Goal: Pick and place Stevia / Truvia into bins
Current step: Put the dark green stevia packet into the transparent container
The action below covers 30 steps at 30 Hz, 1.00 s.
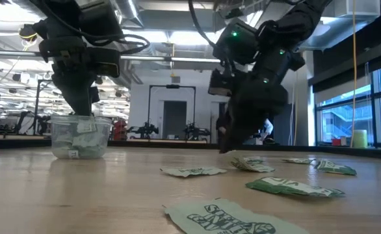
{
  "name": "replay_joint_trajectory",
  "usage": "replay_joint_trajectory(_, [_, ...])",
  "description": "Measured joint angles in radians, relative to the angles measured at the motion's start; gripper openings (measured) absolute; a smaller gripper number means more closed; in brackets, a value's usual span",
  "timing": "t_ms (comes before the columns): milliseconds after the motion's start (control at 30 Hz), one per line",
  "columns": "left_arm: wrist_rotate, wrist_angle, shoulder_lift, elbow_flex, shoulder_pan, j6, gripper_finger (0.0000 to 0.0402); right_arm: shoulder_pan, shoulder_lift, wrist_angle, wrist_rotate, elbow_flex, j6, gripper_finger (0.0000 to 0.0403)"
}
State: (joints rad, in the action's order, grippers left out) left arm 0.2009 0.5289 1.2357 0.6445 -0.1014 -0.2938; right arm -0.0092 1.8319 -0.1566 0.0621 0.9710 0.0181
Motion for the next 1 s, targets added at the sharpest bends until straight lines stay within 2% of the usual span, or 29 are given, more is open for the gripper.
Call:
replay_joint_trajectory(167, [0.0,-0.004,-0.011,0.0,-0.032,0.001,0.0058,0.035,-0.004,-0.07,-0.092,-0.001,0.002,0.0139])
replay_joint_trajectory(567, [0.003,0.019,-0.017,0.032,-0.045,0.027,0.0065,0.072,-0.009,-0.16,-0.095,0.084,0.036,0.0139])
replay_joint_trajectory(733, [0.003,0.023,-0.017,0.066,-0.044,0.051,0.0065,0.088,-0.011,-0.279,-0.095,0.103,0.119,0.0139])
replay_joint_trajectory(1000, [0.002,0.006,-0.017,0.07,-0.044,0.072,0.0064,0.135,-0.006,-0.308,-0.095,0.103,0.185,0.0138])
